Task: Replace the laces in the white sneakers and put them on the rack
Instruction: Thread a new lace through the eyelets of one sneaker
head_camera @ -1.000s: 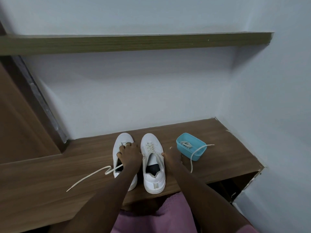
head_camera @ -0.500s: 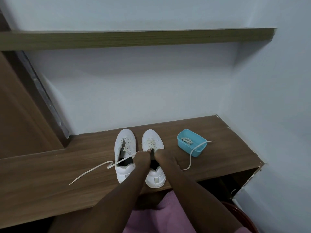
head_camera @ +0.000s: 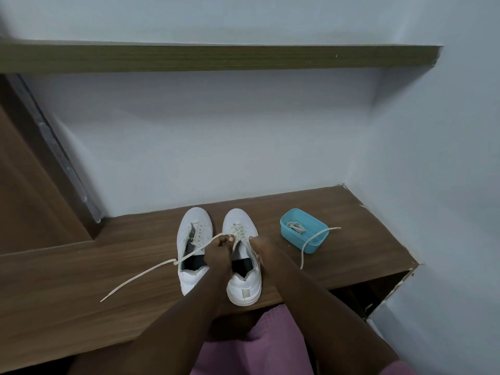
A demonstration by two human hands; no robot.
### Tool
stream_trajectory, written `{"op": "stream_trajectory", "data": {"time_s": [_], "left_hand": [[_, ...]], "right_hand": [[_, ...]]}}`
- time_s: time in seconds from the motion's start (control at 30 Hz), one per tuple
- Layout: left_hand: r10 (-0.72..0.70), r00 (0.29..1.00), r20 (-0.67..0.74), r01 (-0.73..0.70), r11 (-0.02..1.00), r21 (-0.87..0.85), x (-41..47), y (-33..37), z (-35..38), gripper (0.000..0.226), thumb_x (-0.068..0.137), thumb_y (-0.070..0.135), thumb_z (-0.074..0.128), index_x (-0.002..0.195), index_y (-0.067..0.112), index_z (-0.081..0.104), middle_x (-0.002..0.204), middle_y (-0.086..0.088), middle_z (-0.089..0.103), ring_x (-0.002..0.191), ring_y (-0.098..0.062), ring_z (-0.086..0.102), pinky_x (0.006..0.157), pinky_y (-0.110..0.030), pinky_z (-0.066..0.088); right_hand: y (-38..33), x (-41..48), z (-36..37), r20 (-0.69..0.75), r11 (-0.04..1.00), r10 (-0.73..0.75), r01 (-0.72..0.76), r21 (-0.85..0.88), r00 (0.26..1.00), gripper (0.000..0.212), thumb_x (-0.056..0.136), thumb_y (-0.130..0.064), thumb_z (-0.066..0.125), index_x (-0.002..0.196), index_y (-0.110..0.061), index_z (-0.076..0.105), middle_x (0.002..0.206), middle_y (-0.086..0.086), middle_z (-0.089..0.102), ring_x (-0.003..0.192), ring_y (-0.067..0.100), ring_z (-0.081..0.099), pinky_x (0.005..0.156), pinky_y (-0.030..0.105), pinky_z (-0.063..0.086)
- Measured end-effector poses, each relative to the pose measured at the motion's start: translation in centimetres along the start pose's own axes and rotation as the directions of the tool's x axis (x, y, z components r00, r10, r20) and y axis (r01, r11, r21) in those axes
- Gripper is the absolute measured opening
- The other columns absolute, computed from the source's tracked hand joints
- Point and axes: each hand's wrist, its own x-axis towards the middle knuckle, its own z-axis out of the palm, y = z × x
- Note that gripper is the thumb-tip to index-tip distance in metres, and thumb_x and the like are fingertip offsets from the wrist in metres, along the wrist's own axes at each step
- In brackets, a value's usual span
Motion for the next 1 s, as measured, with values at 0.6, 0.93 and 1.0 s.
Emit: {"op": "stream_trajectory", "data": {"time_s": [0.6,0.93,1.0], "left_hand": [[0.236,0.916,0.324,-0.361,0.838,0.408,2.1,3.4,0.5,0.026,0.074,0.006,0.064,0.050,0.007,0.055,0.049,-0.006,0.044,0.056,-0.015,0.039,0.056,-0.027,0.031],[0.231,0.838,0.494,-0.517,0.623,0.587,1.4,4.9,-0.1,0.042,0.088,0.006,0.052,0.047,0.005,0.049,0.051,-0.009,0.048,0.052,-0.015,0.043,0.050,-0.021,0.028],[0.208,0.852,0.480,-0.485,0.661,0.573,1.2,5.1,-0.2,0.046,0.086,0.002,0.050,0.044,0.013,0.034,0.047,0.001,0.036,0.048,-0.009,0.031,0.046,-0.018,0.028]], "right_hand": [[-3.2,-0.6,-1.1,-0.264,0.953,-0.296,0.266,-0.143,0.918,0.034,0.091,-0.028,0.059,0.106,0.000,0.068,0.107,0.016,0.068,0.105,0.028,0.062,0.087,0.030,0.041],[-6.3,0.6,-0.3,-0.146,0.824,-0.453,0.351,-0.445,0.879,0.032,0.087,-0.026,0.064,0.102,0.001,0.069,0.102,0.014,0.068,0.098,0.028,0.065,0.075,0.029,0.046],[-6.6,0.8,0.0,-0.132,0.784,-0.505,0.390,-0.483,0.853,0.027,0.084,-0.023,0.068,0.097,0.001,0.071,0.098,0.015,0.070,0.095,0.027,0.066,0.073,0.029,0.045]]}}
